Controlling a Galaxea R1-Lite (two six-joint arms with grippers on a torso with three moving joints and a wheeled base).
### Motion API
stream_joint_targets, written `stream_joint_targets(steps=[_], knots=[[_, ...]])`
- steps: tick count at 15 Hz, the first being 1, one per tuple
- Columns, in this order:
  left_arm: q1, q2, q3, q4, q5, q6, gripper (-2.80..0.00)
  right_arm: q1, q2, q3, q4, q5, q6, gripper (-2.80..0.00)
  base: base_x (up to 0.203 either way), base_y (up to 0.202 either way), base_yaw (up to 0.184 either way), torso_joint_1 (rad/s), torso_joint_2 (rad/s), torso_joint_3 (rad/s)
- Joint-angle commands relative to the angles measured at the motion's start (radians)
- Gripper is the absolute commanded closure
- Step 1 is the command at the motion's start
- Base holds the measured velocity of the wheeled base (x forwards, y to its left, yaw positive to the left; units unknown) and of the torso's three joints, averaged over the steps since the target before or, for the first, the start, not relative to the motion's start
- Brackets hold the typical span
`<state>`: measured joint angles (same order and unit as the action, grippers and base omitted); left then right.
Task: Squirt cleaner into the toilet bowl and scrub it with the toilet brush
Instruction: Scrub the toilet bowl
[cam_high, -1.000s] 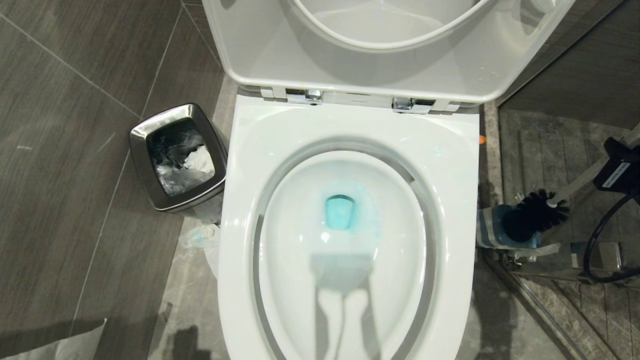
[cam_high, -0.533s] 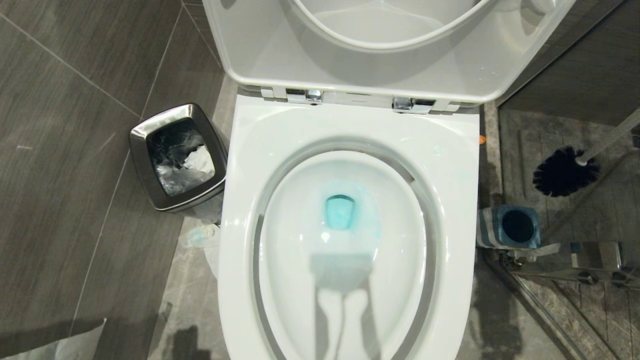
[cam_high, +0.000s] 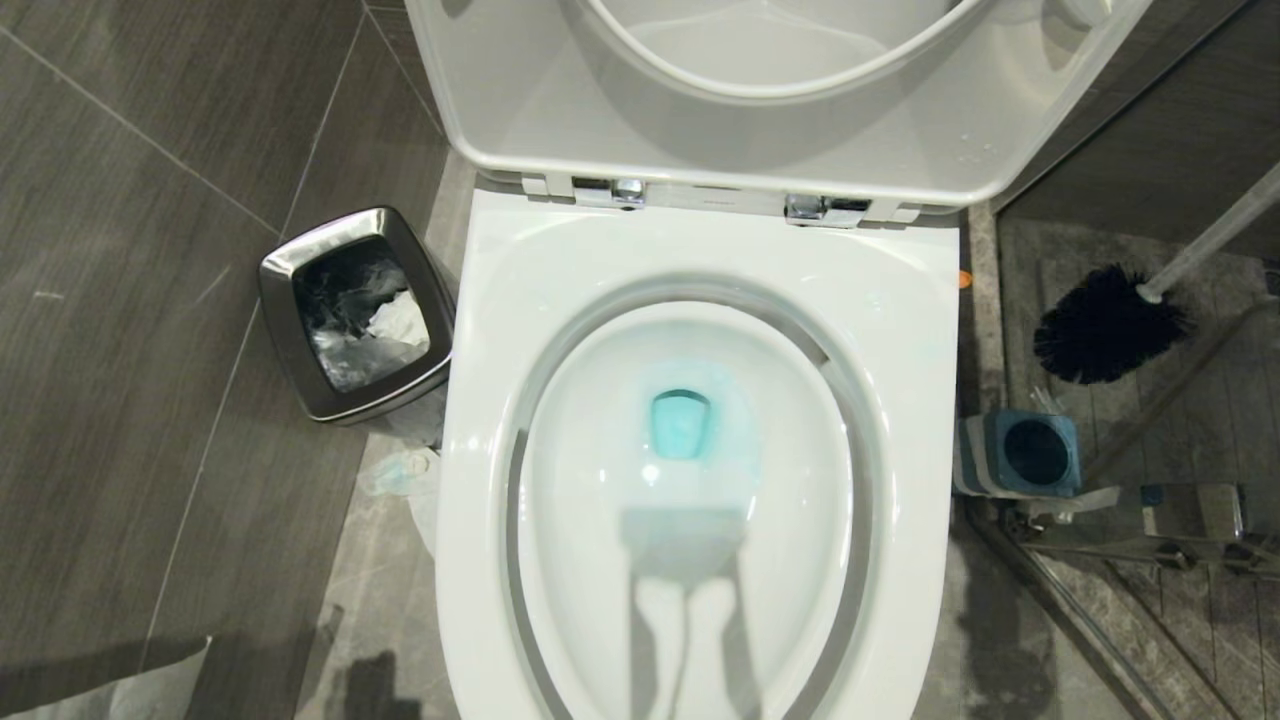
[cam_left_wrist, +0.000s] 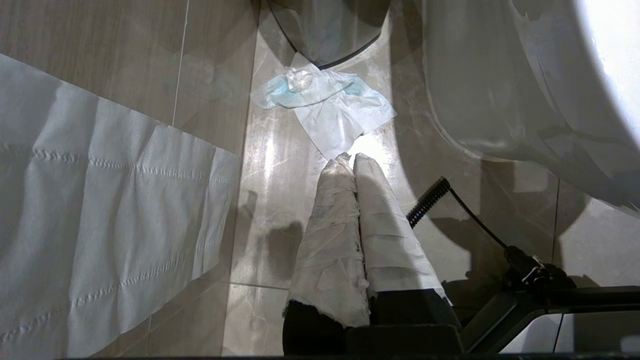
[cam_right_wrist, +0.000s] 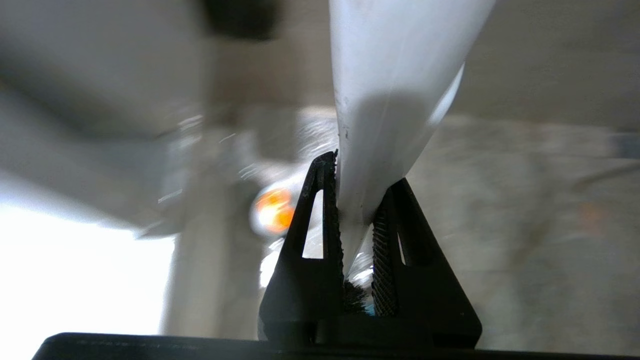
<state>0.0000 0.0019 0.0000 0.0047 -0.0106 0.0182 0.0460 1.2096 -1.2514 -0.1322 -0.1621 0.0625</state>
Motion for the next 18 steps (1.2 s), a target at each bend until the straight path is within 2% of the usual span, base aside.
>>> stream_joint_targets(steps=[1, 5, 8, 14, 18], knots=[[0.0, 0.0, 0.002, 0.0, 0.0, 0.0, 0.0, 0.144, -0.041, -0.039, 0.062, -0.003, -0.004, 0.0, 0.0, 0.0, 0.0, 0.0, 0.0, 0.0], [0.0, 0.0, 0.002, 0.001, 0.0, 0.0, 0.0, 0.36, -0.059, -0.075, 0.096, -0.017, -0.073, 0.0, 0.0, 0.0, 0.0, 0.0, 0.0, 0.0], [0.0, 0.0, 0.002, 0.0, 0.0, 0.0, 0.0, 0.481, -0.113, -0.084, 0.192, -0.014, -0.091, 0.0, 0.0, 0.0, 0.0, 0.0, 0.0, 0.0], [0.0, 0.0, 0.002, 0.0, 0.0, 0.0, 0.0, 0.662, -0.098, -0.085, 0.207, 0.008, -0.138, 0.0, 0.0, 0.0, 0.0, 0.0, 0.0, 0.0], [0.0, 0.0, 0.002, 0.0, 0.0, 0.0, 0.0, 0.75, -0.069, -0.087, 0.204, 0.01, -0.19, 0.0, 0.0, 0.0, 0.0, 0.0, 0.0, 0.0]])
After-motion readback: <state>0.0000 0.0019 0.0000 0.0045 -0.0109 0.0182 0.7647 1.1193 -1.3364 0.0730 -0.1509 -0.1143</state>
